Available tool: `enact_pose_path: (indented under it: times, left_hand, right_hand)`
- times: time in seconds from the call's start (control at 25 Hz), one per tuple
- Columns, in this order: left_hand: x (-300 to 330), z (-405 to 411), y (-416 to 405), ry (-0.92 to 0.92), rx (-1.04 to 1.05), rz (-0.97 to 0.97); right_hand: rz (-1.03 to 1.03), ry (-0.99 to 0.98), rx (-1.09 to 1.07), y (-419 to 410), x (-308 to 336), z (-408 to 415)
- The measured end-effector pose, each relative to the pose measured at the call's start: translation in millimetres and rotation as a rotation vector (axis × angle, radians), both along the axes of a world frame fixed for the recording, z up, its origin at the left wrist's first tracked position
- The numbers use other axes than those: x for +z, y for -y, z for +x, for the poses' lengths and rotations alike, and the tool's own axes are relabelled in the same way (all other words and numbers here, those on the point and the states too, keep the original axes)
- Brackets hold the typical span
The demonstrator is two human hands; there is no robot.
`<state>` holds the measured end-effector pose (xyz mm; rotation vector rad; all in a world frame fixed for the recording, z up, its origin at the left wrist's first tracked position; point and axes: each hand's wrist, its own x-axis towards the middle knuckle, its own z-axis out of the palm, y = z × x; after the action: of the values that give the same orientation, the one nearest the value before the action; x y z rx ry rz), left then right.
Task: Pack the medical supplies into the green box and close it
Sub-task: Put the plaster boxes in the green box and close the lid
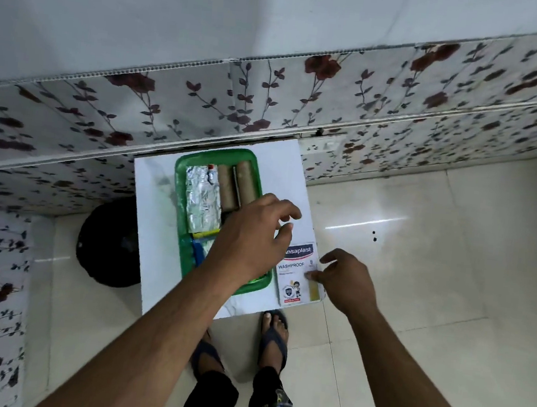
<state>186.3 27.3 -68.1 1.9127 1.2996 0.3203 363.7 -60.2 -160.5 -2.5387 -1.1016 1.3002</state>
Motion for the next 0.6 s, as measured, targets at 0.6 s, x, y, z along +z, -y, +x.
enact_pose_path:
  times: [0.6]
  left_hand:
    - [24, -4, -4, 0.251, 0.196, -0.438]
  right_hand:
    - [0.302, -0.663, -0.353, -37, 103, 14]
